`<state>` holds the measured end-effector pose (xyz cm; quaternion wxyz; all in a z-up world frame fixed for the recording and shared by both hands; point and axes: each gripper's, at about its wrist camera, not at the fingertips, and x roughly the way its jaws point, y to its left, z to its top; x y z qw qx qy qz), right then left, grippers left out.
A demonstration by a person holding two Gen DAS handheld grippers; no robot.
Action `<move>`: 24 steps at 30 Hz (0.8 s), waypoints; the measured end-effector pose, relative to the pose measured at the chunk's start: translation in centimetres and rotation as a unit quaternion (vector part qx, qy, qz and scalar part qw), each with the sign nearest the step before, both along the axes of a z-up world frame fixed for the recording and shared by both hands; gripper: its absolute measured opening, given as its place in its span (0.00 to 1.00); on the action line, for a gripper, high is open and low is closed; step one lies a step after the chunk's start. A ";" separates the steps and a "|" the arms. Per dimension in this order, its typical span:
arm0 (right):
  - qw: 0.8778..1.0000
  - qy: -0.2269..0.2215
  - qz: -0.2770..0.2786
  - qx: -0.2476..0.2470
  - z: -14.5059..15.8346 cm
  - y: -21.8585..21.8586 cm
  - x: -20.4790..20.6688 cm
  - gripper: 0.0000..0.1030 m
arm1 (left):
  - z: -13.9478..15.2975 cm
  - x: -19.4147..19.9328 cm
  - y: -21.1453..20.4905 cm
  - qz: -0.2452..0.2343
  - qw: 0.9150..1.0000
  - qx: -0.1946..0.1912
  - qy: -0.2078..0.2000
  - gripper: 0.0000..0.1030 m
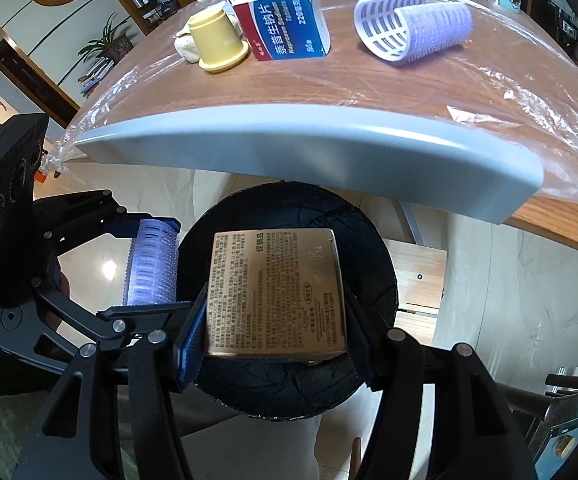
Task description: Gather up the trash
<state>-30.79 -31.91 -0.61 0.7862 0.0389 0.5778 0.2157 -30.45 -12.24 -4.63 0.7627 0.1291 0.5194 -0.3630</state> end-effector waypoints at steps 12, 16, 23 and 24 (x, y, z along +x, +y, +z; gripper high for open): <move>1.000 0.004 0.001 -0.001 -0.8 -0.4 0.0 0.68 | -0.7 0.0 -0.7 -0.007 1.000 -0.003 -0.004 0.68; 1.000 -0.011 -0.003 -0.005 0.4 -0.9 -0.7 0.75 | -0.2 0.1 -0.4 0.001 1.000 -0.007 -0.007 0.75; 0.996 -0.082 0.002 -0.022 4.9 -1.5 -1.9 0.75 | 2.3 -0.1 0.9 0.010 0.999 -0.025 -0.018 0.75; 0.995 -0.093 0.003 -0.022 5.6 -1.8 -1.8 0.75 | 3.0 -0.3 1.1 0.010 0.999 -0.029 -0.023 0.75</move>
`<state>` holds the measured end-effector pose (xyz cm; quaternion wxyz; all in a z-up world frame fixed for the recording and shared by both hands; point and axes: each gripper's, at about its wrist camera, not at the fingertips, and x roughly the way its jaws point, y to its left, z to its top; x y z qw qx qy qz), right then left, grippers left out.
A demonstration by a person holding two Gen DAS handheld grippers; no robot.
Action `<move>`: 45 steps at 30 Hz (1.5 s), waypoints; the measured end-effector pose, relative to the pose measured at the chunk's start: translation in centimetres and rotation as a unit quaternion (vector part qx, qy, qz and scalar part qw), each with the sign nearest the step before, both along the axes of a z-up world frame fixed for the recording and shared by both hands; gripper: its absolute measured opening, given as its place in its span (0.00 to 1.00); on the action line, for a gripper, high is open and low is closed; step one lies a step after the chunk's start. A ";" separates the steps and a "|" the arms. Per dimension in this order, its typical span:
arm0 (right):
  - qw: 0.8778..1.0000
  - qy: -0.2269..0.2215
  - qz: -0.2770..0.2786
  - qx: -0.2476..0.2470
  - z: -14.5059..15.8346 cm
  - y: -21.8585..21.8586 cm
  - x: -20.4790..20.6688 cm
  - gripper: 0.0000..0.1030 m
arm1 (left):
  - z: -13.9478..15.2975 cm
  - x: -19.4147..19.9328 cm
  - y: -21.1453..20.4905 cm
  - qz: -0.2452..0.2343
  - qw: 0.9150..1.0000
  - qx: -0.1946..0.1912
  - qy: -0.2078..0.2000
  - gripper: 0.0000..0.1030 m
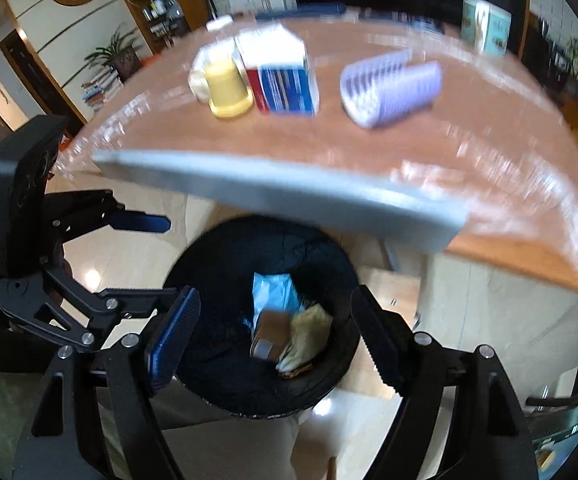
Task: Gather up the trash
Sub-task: 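Open both tools to drop the rack and box into the bin, then raise both tools back over the table toward the white items, then grasp the white cloth bundle with the left tool while the right tool grasps the white barcode box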
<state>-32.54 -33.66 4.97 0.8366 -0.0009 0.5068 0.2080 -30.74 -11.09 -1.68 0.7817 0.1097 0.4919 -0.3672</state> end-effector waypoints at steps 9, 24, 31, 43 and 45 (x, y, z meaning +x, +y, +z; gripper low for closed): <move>0.993 -0.113 -0.016 0.020 6.9 -0.8 3.3 0.96 | 8.9 1.3 2.8 0.059 0.989 -0.037 -0.129 0.97; 0.997 -0.074 -0.019 0.006 4.6 2.5 14.1 0.80 | 5.5 11.3 3.7 0.129 0.984 0.030 -0.117 0.96; 0.998 -0.056 0.016 -0.021 2.9 4.9 15.3 0.72 | 3.8 12.8 2.9 0.112 0.989 0.035 -0.085 0.81; 0.999 -0.035 0.029 -0.014 1.9 6.1 17.0 0.63 | 3.5 13.7 1.0 0.088 0.993 0.022 -0.077 0.68; 0.999 -0.029 0.028 -0.010 1.6 6.0 17.1 0.63 | 3.3 13.9 0.8 0.089 0.993 0.022 -0.071 0.59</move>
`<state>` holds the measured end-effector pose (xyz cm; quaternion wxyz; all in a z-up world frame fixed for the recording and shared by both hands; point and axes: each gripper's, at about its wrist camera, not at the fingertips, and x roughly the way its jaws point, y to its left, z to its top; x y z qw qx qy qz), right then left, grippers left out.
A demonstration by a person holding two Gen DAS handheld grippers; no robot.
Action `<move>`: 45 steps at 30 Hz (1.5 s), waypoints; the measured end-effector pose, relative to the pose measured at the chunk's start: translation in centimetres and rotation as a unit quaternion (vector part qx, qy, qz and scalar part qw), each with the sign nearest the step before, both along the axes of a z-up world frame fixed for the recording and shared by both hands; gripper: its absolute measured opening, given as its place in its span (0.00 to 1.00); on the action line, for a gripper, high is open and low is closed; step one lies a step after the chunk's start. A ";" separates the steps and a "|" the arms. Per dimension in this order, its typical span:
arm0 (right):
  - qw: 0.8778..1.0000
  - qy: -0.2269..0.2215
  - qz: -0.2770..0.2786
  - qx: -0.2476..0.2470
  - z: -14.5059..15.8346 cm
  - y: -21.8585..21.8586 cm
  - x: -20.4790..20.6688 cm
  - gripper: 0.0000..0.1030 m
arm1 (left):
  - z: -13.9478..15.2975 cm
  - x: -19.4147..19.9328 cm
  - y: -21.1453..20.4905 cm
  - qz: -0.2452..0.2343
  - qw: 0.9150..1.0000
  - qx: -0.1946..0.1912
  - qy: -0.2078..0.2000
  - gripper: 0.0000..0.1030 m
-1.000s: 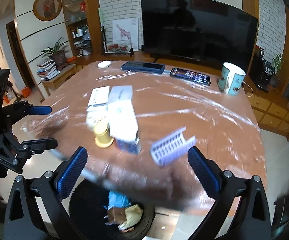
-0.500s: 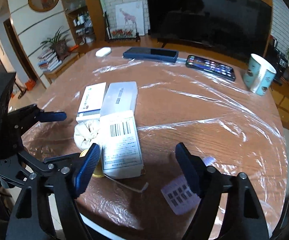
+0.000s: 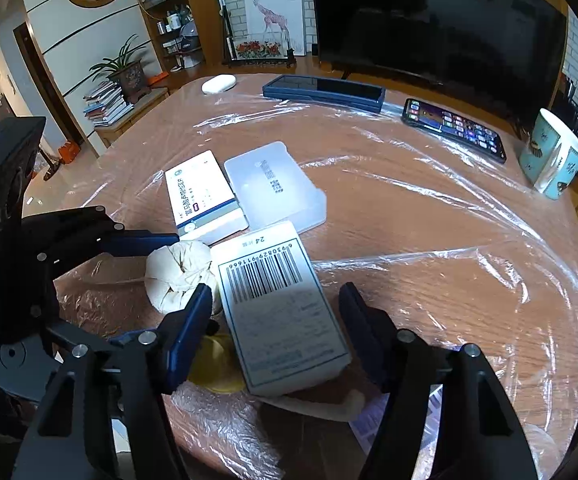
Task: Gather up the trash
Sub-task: 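Grasp the white cloth bundle with the left tool while the right tool grasps the white barcode box, then carry the cloth bundle and barcode box down over the black bin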
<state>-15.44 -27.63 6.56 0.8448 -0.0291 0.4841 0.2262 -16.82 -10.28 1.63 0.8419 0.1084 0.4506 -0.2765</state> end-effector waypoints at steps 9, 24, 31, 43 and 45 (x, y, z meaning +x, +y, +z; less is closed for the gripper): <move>1.000 0.016 -0.009 0.018 -0.8 -0.7 0.8 0.48 | 0.0 0.1 -0.1 0.002 1.000 0.003 -0.006 0.50; 0.997 0.020 -0.036 0.066 -0.4 -2.1 0.8 0.46 | 1.1 0.3 0.9 0.031 0.999 -0.030 -0.009 0.50; 0.996 0.021 -0.041 0.075 -0.3 -2.4 1.0 0.46 | 1.0 0.6 1.4 0.044 0.998 -0.035 0.001 0.50; 0.996 0.023 -0.048 0.073 -0.7 -2.3 1.3 0.46 | 0.7 0.9 1.7 0.059 0.997 -0.036 0.016 0.50; 0.996 0.022 -0.050 0.074 -0.7 -2.4 1.2 0.46 | 0.8 0.8 1.8 0.062 0.997 -0.038 0.018 0.50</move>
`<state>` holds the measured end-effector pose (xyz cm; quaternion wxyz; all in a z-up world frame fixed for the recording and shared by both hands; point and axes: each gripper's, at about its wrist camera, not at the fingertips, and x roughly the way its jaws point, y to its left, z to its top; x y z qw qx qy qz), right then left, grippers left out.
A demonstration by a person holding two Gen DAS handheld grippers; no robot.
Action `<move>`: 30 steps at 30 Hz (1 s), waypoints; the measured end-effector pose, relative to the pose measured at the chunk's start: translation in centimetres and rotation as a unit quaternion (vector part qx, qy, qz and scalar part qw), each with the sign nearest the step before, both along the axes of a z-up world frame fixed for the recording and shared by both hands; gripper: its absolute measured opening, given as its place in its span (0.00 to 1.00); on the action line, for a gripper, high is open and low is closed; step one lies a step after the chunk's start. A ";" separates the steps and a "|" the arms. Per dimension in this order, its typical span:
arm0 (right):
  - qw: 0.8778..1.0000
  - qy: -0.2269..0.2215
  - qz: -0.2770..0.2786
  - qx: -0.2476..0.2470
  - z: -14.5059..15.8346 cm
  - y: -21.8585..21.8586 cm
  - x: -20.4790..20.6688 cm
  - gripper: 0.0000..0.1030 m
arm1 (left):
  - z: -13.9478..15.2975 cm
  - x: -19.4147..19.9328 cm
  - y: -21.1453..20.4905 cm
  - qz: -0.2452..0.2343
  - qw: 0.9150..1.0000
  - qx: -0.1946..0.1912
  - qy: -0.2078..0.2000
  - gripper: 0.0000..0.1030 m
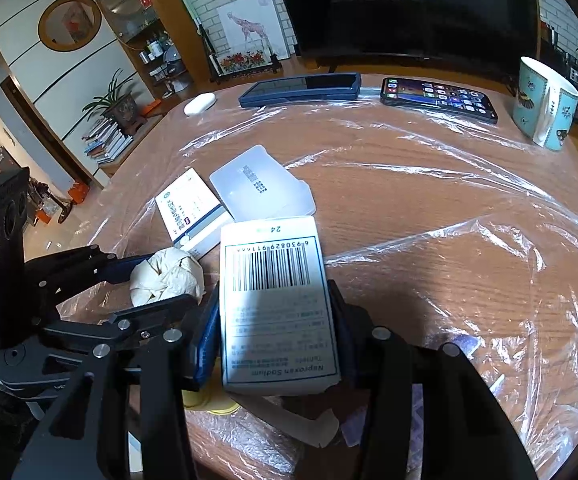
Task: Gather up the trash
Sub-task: 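Carry the cloth bundle and barcode box down over the black bin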
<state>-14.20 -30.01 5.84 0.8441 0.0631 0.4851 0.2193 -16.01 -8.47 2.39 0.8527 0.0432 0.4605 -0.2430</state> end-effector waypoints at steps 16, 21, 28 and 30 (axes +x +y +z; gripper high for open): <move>0.999 -0.042 -0.009 0.011 3.2 -1.4 -1.9 0.46 | 2.3 -1.1 1.3 0.020 0.999 -0.017 -0.026 0.50; 0.998 -0.054 -0.014 0.011 4.4 -2.2 -3.1 0.46 | 3.0 -1.6 1.3 0.016 0.999 -0.022 -0.034 0.50; 0.998 -0.062 -0.017 0.013 5.5 -2.9 -5.0 0.46 | 3.6 -2.4 1.3 0.011 0.999 -0.020 -0.041 0.50; 0.998 -0.064 -0.018 0.015 5.7 -3.2 -5.5 0.46 | 3.7 -2.6 1.4 0.011 0.999 -0.021 -0.041 0.50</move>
